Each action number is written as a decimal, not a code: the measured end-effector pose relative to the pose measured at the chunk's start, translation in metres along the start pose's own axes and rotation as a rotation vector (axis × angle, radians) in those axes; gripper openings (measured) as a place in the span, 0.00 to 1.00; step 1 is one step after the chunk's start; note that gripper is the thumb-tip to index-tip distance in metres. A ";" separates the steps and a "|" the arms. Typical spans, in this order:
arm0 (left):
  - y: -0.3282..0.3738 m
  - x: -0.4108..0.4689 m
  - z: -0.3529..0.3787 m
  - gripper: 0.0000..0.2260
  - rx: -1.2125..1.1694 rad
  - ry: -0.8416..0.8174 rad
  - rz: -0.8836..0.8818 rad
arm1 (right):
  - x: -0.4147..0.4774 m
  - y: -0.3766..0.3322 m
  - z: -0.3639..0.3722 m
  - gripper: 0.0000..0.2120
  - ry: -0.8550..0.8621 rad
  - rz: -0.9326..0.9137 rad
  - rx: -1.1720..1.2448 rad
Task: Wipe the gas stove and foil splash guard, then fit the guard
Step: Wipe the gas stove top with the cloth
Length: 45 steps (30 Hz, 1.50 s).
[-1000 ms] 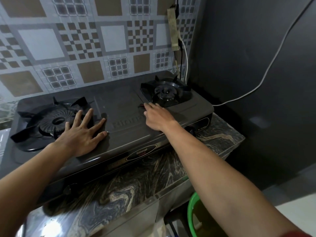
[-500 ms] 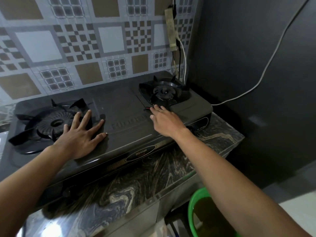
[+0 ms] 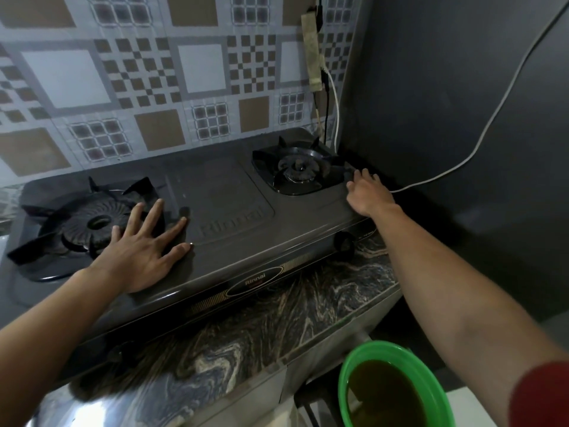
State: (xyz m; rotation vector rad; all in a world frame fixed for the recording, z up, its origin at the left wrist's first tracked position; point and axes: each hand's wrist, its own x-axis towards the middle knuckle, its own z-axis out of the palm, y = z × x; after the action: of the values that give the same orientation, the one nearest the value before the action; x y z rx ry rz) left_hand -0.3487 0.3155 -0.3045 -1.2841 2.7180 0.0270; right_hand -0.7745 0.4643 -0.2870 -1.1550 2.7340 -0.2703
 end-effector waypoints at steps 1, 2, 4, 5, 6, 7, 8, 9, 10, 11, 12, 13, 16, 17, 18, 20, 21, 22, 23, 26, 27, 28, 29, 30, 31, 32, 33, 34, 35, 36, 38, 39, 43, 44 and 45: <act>0.000 0.000 -0.001 0.35 -0.006 -0.004 -0.002 | 0.000 0.000 0.001 0.26 0.000 0.015 0.010; 0.000 0.000 -0.001 0.35 -0.011 -0.006 -0.001 | -0.002 -0.001 0.001 0.26 0.001 0.029 0.014; 0.000 0.001 0.000 0.36 -0.017 0.001 0.010 | -0.014 -0.006 0.004 0.26 0.022 0.042 0.008; -0.001 0.001 0.000 0.37 -0.021 0.001 0.016 | -0.024 -0.010 0.007 0.26 0.040 0.037 -0.002; -0.001 0.000 -0.001 0.37 -0.025 -0.005 0.019 | -0.035 -0.016 0.011 0.25 0.055 0.023 -0.006; -0.001 0.000 -0.002 0.36 -0.027 -0.014 0.020 | -0.046 -0.022 0.016 0.25 0.061 0.001 0.000; 0.001 -0.001 -0.003 0.35 -0.028 -0.019 0.019 | -0.056 -0.030 0.020 0.25 0.061 -0.029 0.013; 0.002 -0.002 -0.005 0.32 -0.030 -0.019 0.018 | -0.066 -0.040 0.025 0.25 0.058 -0.061 0.025; 0.004 -0.003 -0.007 0.31 -0.033 -0.016 0.018 | -0.075 -0.050 0.030 0.25 0.054 -0.092 0.035; 0.005 -0.004 -0.009 0.29 -0.036 -0.015 0.021 | -0.082 -0.061 0.034 0.25 0.045 -0.118 0.039; 0.005 -0.005 -0.011 0.28 -0.036 -0.013 0.028 | -0.090 -0.072 0.038 0.25 0.034 -0.141 0.041; 0.004 -0.006 -0.014 0.28 -0.037 -0.010 0.037 | -0.097 -0.083 0.041 0.25 0.029 -0.162 0.040; -0.005 -0.013 -0.022 0.27 -0.073 0.015 0.073 | -0.115 -0.112 0.050 0.26 0.006 -0.210 0.033; -0.010 -0.016 -0.024 0.28 -0.089 0.031 0.082 | -0.120 -0.120 0.051 0.26 0.000 -0.219 0.028; -0.018 -0.020 -0.025 0.28 -0.099 0.050 0.089 | -0.124 -0.127 0.054 0.26 0.000 -0.227 0.024; -0.038 -0.029 -0.025 0.28 -0.085 0.089 0.091 | -0.132 -0.139 0.058 0.26 0.012 -0.239 0.017; -0.051 -0.034 -0.023 0.29 -0.068 0.107 0.085 | -0.135 -0.144 0.060 0.26 0.019 -0.241 0.015; -0.064 -0.040 -0.021 0.29 -0.054 0.118 0.073 | -0.139 -0.148 0.063 0.26 0.025 -0.242 0.015; -0.078 -0.044 -0.019 0.29 -0.047 0.120 0.059 | -0.143 -0.153 0.065 0.26 0.029 -0.242 0.017; -0.117 -0.054 -0.012 0.28 -0.036 0.092 0.011 | -0.158 -0.172 0.071 0.26 0.031 -0.251 0.031; -0.126 -0.056 -0.010 0.28 -0.029 0.080 0.005 | -0.163 -0.179 0.074 0.26 0.029 -0.258 0.039; -0.133 -0.056 -0.009 0.28 -0.021 0.072 0.007 | -0.169 -0.187 0.077 0.26 0.027 -0.267 0.046; -0.137 -0.055 -0.008 0.28 -0.018 0.067 0.015 | -0.175 -0.195 0.079 0.26 0.023 -0.276 0.055; -0.140 -0.053 -0.009 0.28 -0.025 0.061 0.025 | -0.181 -0.203 0.082 0.26 0.017 -0.282 0.064; -0.142 -0.051 -0.010 0.28 -0.041 0.054 0.039 | -0.187 -0.211 0.085 0.26 0.011 -0.289 0.070; -0.142 -0.048 -0.012 0.29 -0.057 0.049 0.056 | -0.192 -0.219 0.087 0.26 0.009 -0.297 0.074; -0.143 -0.045 -0.013 0.29 -0.066 0.049 0.075 | -0.198 -0.227 0.089 0.26 0.008 -0.306 0.075; -0.143 -0.042 -0.014 0.30 -0.072 0.048 0.092 | -0.203 -0.235 0.091 0.26 0.007 -0.316 0.076; -0.144 -0.038 -0.014 0.31 -0.078 0.044 0.102 | -0.207 -0.242 0.093 0.26 0.005 -0.324 0.077; -0.146 -0.035 -0.014 0.32 -0.084 0.037 0.107 | -0.212 -0.248 0.095 0.26 0.005 -0.328 0.078; -0.149 -0.030 -0.012 0.33 -0.089 0.027 0.116 | -0.220 -0.257 0.099 0.26 0.011 -0.331 0.085; -0.151 -0.029 -0.011 0.32 -0.089 0.028 0.129 | -0.223 -0.261 0.100 0.26 0.010 -0.329 0.090; -0.155 -0.030 -0.005 0.30 -0.077 0.045 0.187 | -0.232 -0.274 0.102 0.26 -0.012 -0.314 0.123; -0.156 -0.030 -0.004 0.30 -0.070 0.048 0.194 | -0.235 -0.278 0.103 0.26 -0.013 -0.314 0.131; -0.157 -0.029 -0.004 0.31 -0.067 0.048 0.200 | -0.240 -0.282 0.104 0.26 -0.012 -0.319 0.136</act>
State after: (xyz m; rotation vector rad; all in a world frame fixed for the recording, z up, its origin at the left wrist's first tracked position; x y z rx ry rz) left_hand -0.2097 0.2374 -0.2902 -1.0366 2.8990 0.1100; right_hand -0.3913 0.4330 -0.3049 -1.5425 2.4663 -0.4775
